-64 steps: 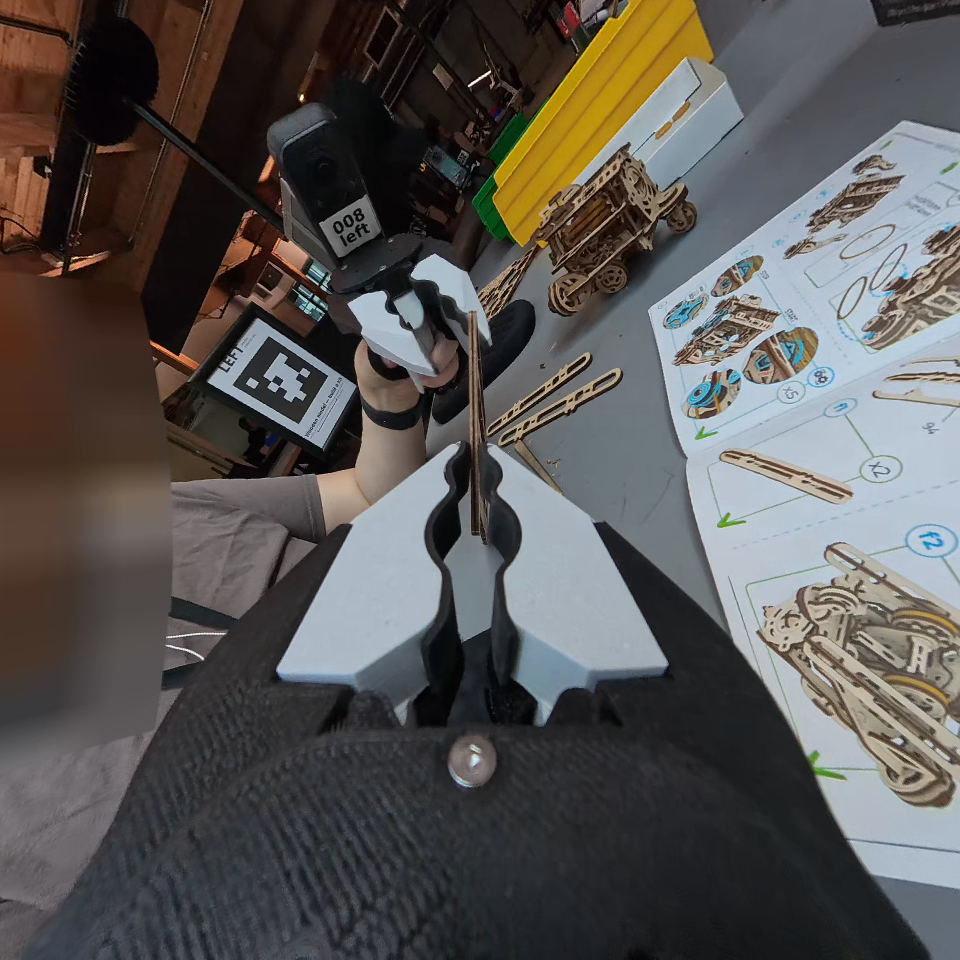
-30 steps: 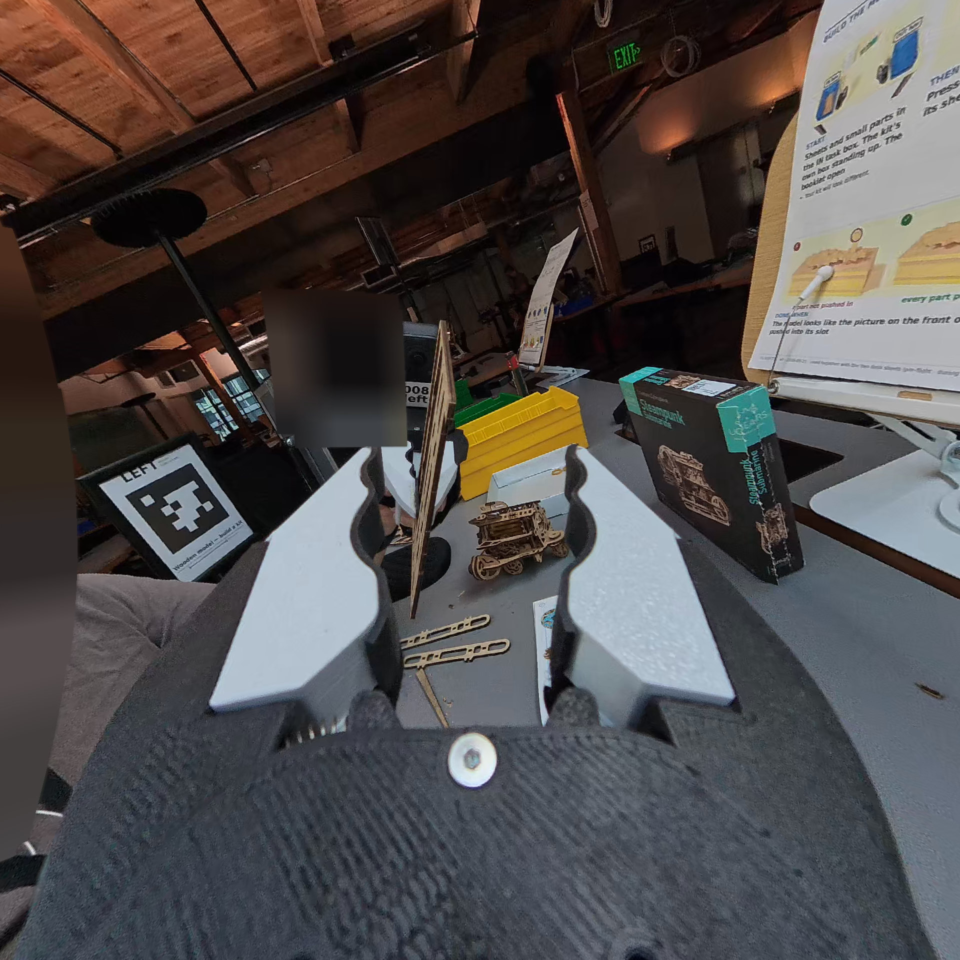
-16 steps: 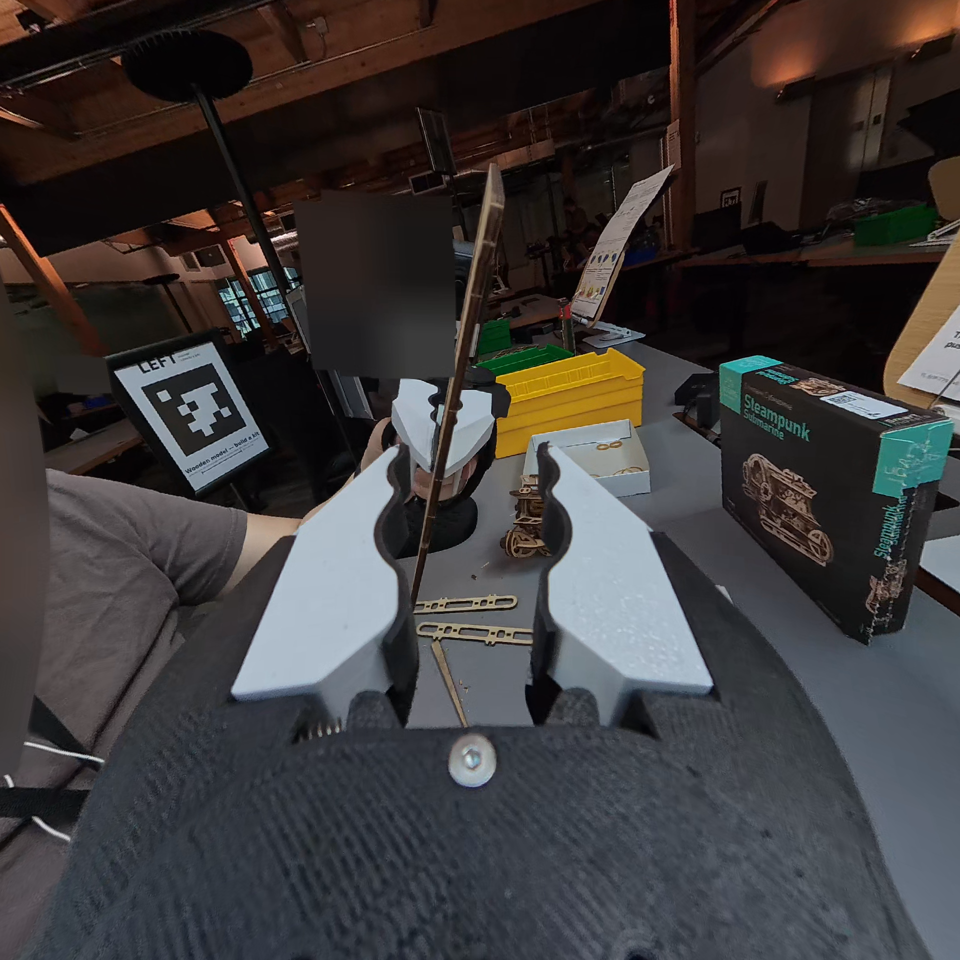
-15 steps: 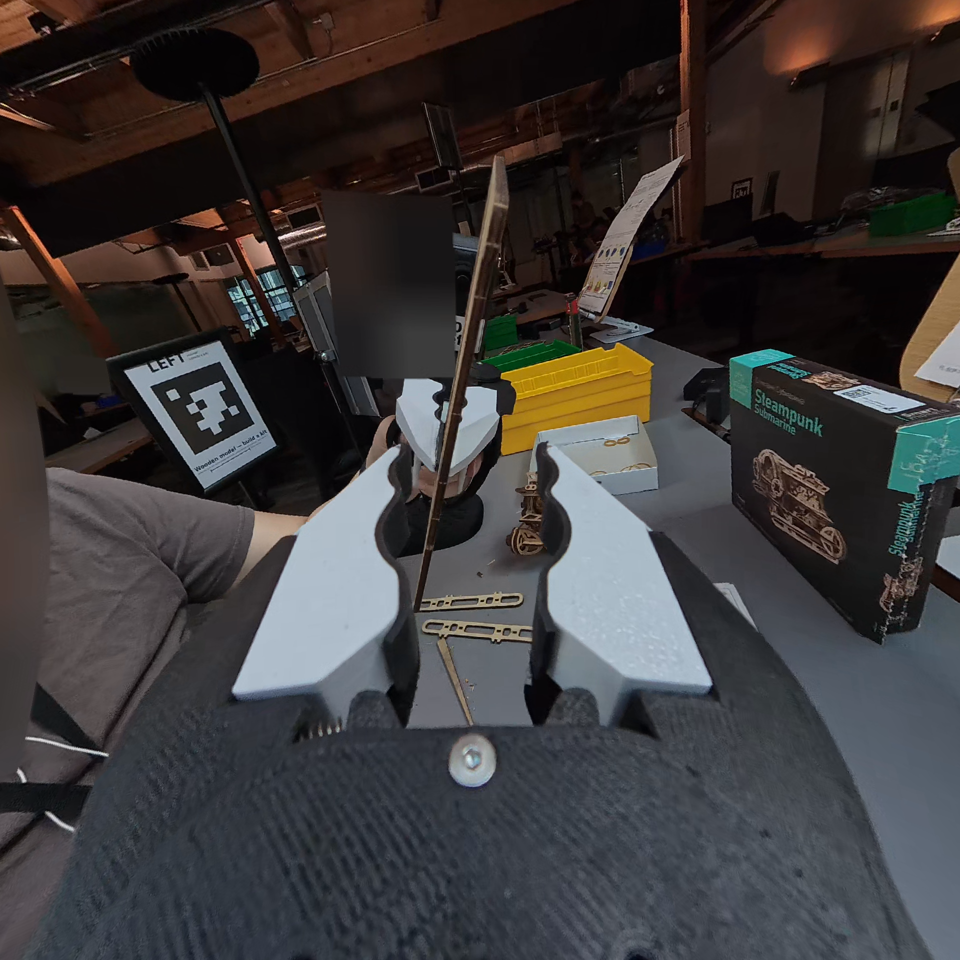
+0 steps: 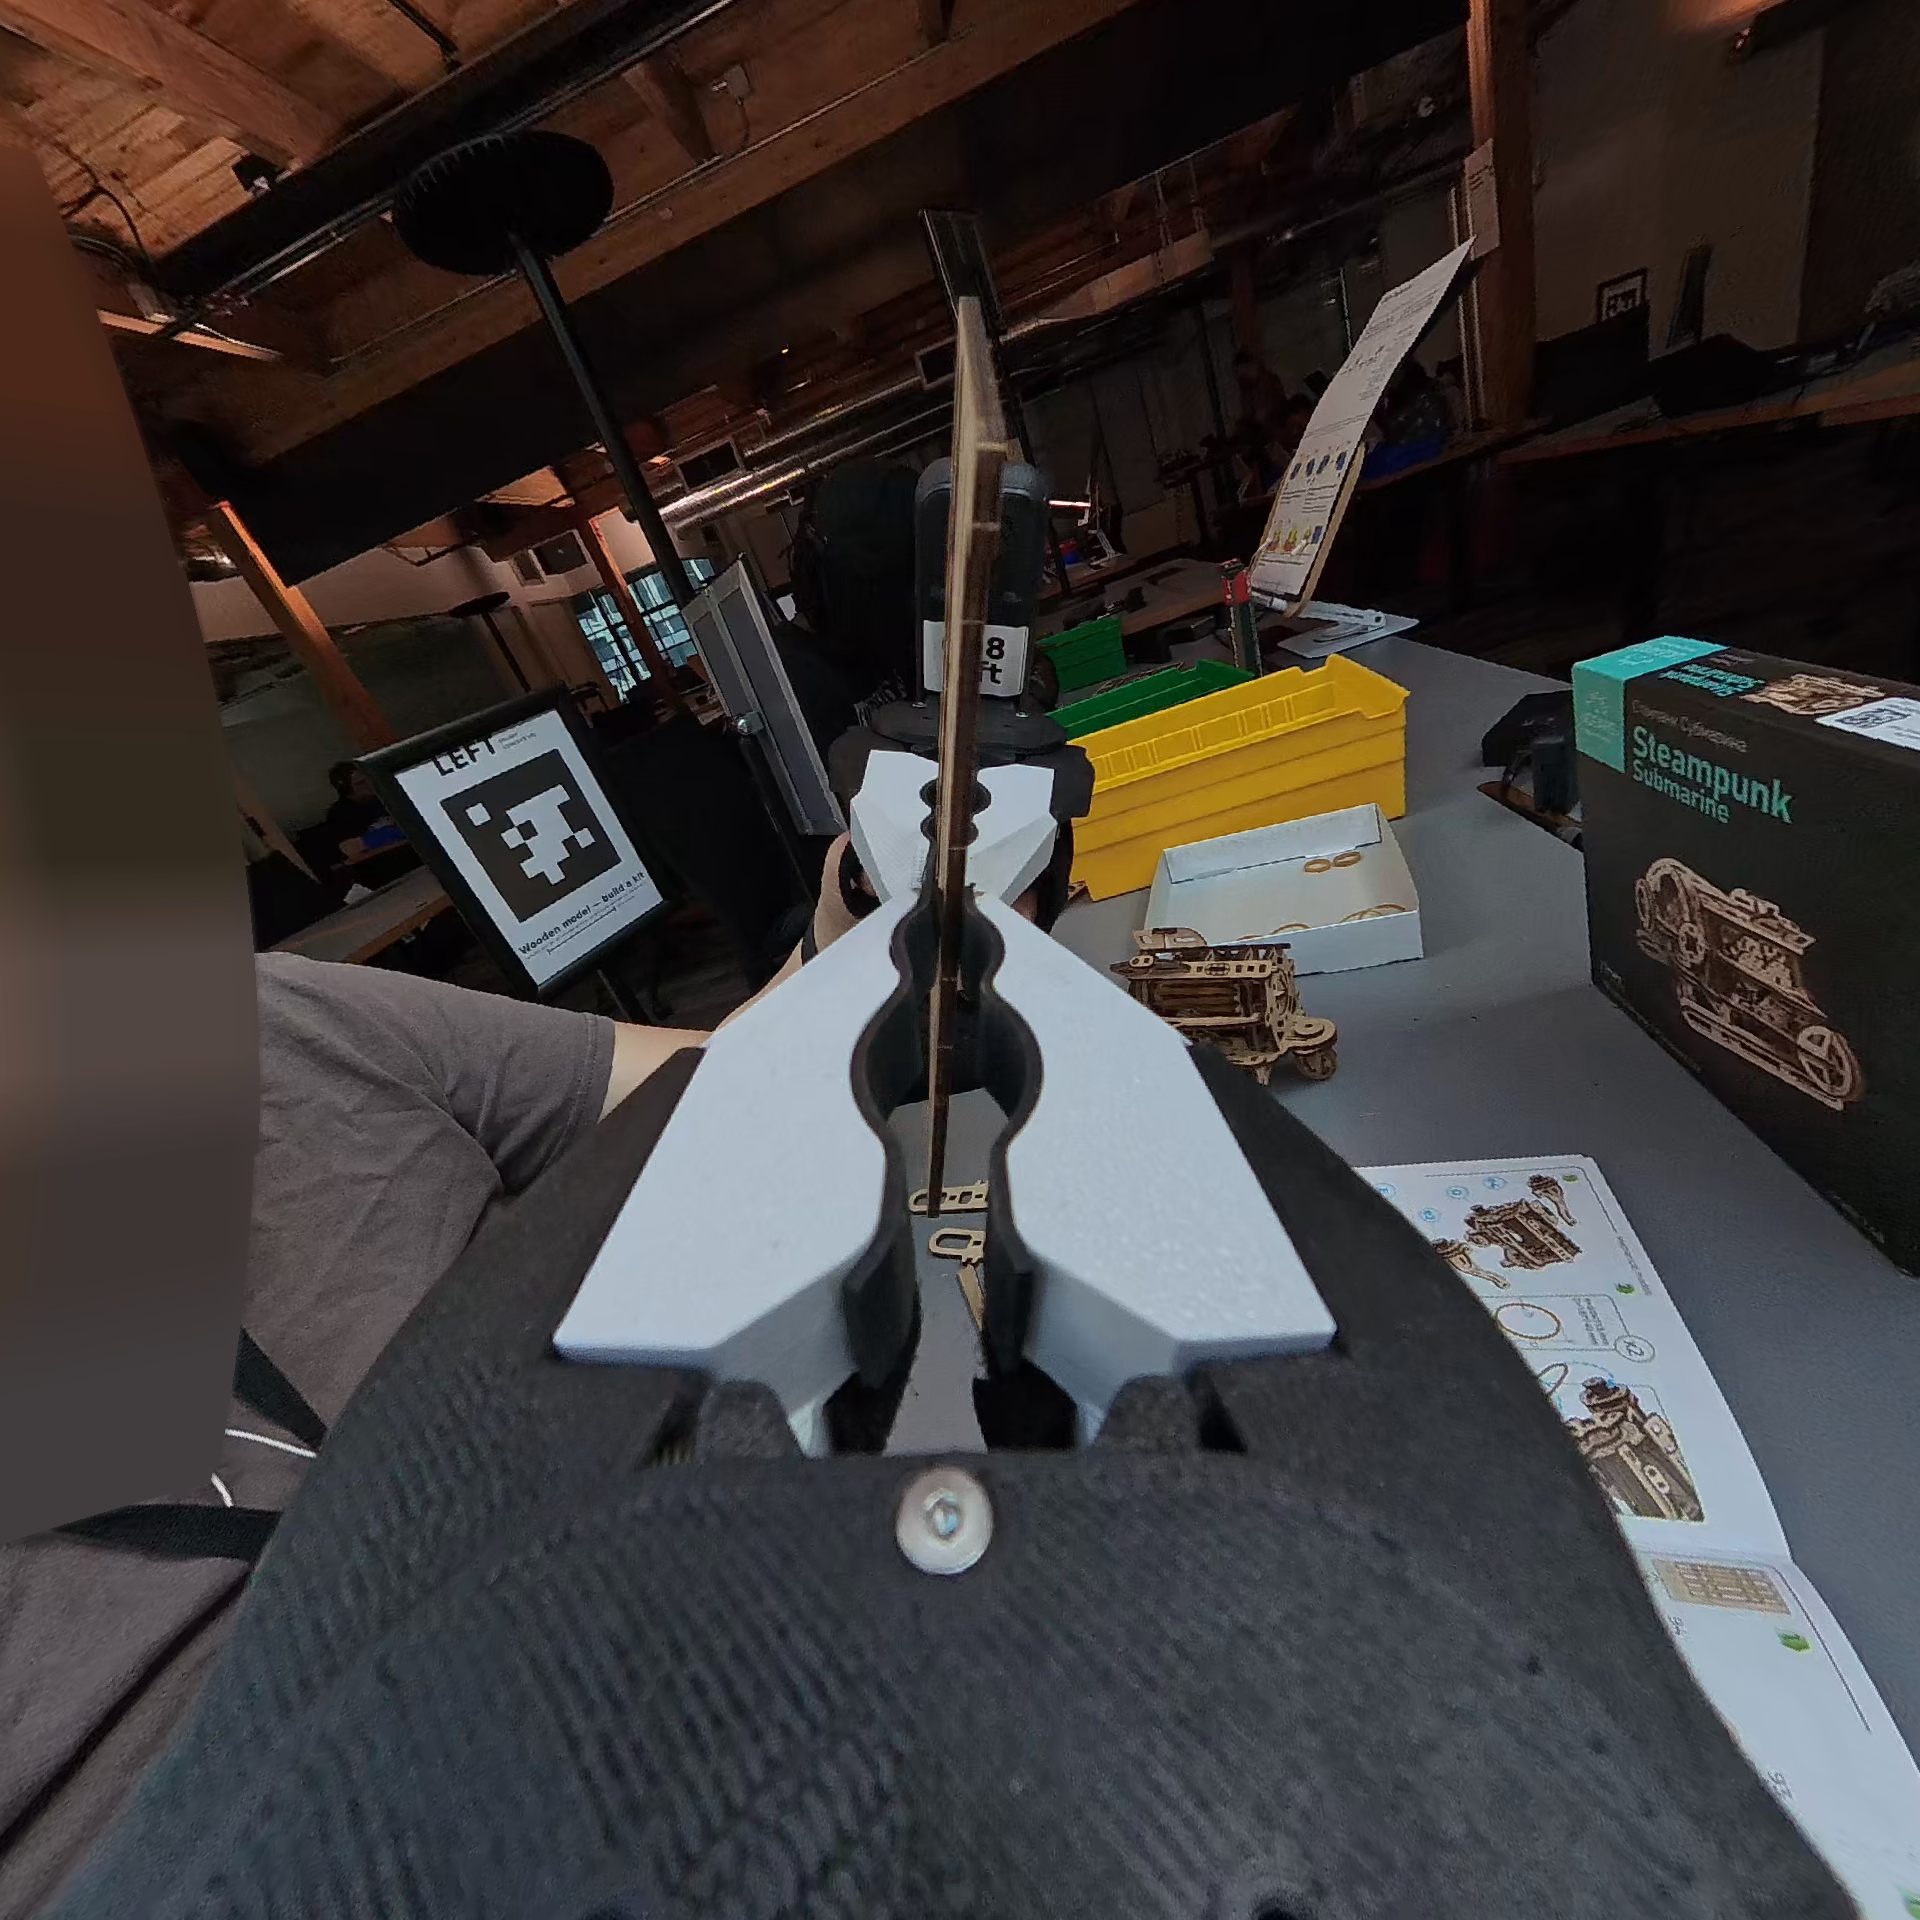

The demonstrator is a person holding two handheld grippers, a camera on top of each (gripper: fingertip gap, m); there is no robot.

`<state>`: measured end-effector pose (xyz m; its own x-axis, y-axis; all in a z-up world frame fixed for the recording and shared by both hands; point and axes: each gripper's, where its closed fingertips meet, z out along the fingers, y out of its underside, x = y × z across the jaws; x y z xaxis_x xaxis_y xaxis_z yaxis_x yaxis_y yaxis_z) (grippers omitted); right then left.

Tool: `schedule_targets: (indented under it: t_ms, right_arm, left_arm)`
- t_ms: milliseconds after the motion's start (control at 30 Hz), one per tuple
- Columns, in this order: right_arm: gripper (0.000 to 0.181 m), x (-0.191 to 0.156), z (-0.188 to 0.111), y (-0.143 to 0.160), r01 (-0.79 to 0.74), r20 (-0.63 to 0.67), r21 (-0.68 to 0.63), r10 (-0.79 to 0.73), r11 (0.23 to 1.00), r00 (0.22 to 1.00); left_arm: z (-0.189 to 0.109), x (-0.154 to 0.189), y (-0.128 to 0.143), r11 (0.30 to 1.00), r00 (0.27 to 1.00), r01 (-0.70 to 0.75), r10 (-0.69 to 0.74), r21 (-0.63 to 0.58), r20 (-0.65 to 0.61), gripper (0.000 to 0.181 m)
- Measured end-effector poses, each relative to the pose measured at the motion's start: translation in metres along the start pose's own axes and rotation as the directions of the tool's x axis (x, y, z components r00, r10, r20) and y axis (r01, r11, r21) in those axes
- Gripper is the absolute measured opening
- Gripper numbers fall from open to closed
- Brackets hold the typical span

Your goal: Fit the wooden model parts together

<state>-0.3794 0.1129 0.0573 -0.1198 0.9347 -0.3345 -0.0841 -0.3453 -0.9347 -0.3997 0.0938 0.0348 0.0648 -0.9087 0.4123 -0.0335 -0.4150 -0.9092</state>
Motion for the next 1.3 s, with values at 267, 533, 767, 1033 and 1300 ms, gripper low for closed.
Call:
schedule_targets:
  t_ms: [267, 533, 767, 1033, 1300]
  right_arm:
    - [0.0, 0.006, -0.004, 0.0, 0.002, -0.041, -0.007, -0.002, 1.0, 0.999]
    - [0.0, 0.008, -0.006, -0.001, 0.006, -0.05, -0.004, -0.006, 1.0, 0.999]
    - [0.0, 0.01, -0.006, -0.001, -0.002, -0.052, -0.001, 0.001, 1.0, 0.999]
    - [0.0, 0.009, -0.002, 0.003, -0.011, -0.041, -0.016, 0.011, 1.0, 0.999]
    - [0.0, 0.009, 0.001, 0.006, -0.009, -0.038, -0.027, 0.008, 1.0, 0.999]
  left_arm:
    - [-0.011, -0.013, 0.006, 0.998, 0.996, 0.012, -0.006, -0.066, 0.085, 0.011]
    - [-0.021, -0.016, 0.01, 0.992, 0.994, 0.019, -0.005, -0.123, 0.11, 0.013]
    - [-0.016, -0.012, 0.022, 0.982, 0.995, 0.02, -0.002, -0.187, 0.096, 0.012]
    - [-0.015, -0.011, 0.02, 0.984, 0.995, -0.01, 0.028, -0.179, 0.098, 0.007]
    - [-0.014, -0.011, 0.017, 0.985, 0.993, -0.035, 0.053, -0.167, 0.102, 0.005]
